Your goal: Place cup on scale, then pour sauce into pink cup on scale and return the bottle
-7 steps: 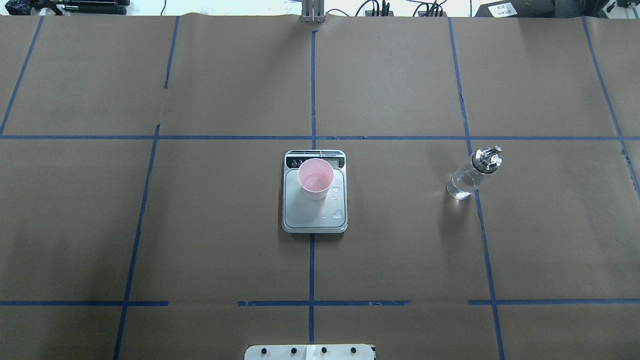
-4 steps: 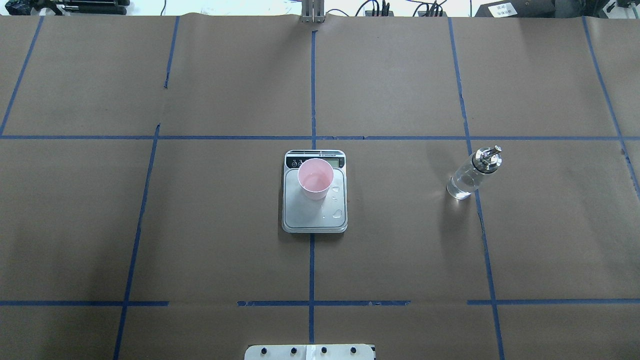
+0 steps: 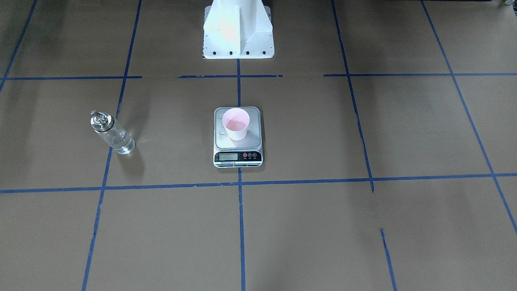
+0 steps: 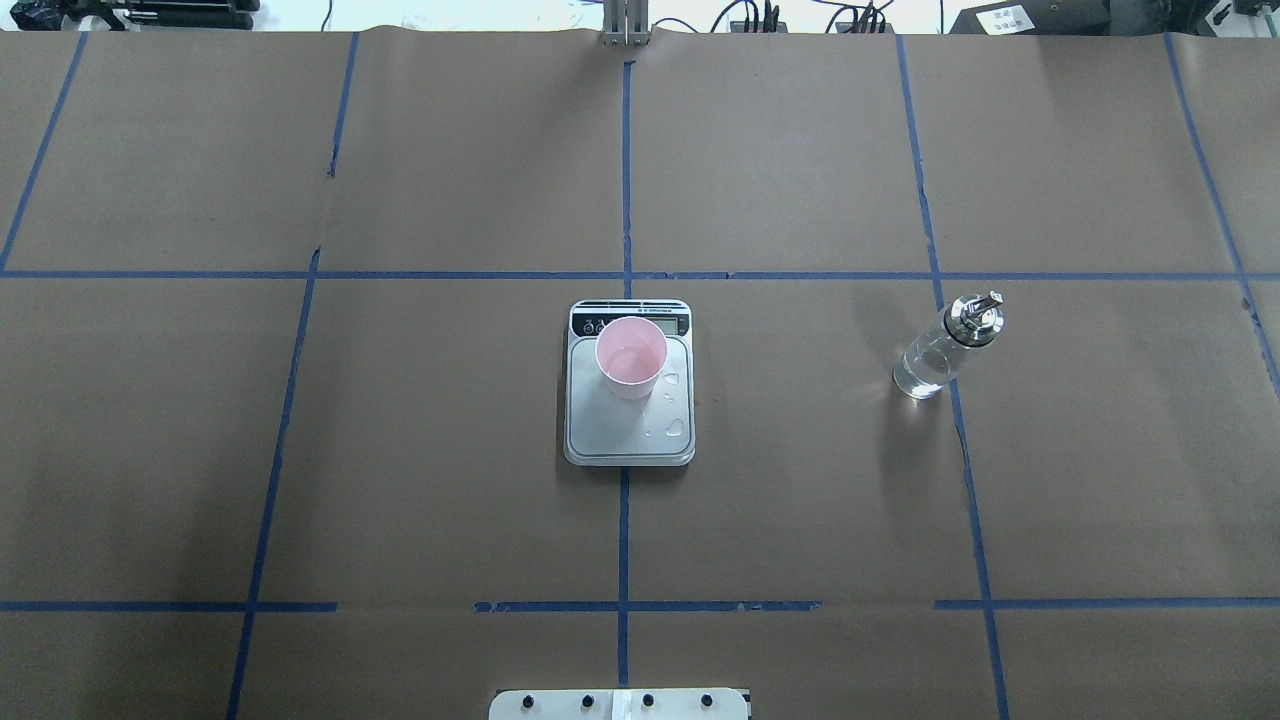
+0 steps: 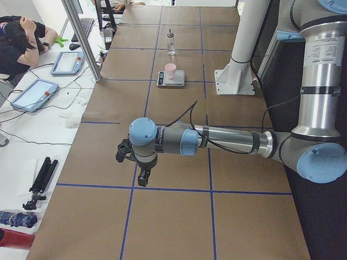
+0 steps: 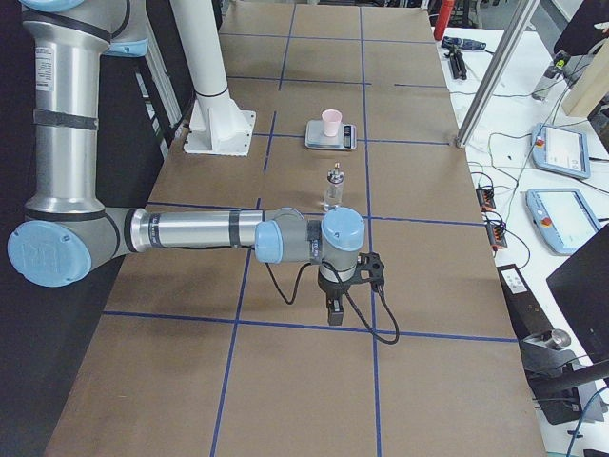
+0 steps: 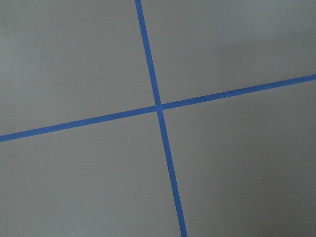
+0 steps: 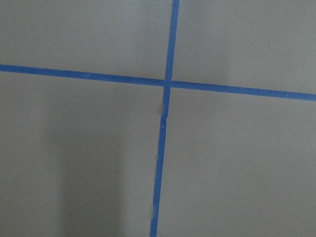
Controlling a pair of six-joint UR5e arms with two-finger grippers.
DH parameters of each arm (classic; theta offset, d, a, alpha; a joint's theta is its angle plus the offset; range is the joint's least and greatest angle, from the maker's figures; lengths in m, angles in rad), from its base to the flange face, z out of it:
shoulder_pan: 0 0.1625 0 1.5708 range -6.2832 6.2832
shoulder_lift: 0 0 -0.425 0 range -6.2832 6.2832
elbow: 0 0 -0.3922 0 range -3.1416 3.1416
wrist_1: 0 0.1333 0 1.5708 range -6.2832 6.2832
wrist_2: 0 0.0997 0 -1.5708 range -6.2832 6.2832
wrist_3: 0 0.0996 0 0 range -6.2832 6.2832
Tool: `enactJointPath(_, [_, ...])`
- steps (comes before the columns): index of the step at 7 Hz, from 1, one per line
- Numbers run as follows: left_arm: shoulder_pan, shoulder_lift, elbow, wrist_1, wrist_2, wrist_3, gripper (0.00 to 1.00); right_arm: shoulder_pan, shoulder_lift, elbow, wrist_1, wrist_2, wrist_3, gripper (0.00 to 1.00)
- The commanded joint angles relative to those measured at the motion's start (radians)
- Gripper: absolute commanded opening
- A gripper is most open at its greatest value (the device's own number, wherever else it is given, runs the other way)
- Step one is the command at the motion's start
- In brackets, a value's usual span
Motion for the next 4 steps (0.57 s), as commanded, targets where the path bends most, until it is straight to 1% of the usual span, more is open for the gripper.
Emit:
enactJointPath(1, [0.001, 0.0, 0.0, 0.001, 0.002, -0.001, 1.0, 0.034, -0.009, -0.005, 0.003, 0.003, -0.002, 1.0])
enactJointPath(4, [0.002, -0.014, 0.012, 0.015, 0.012, -0.007, 1.0, 0.034, -0.025, -0.015, 0.009, 0.001, -0.002, 1.0])
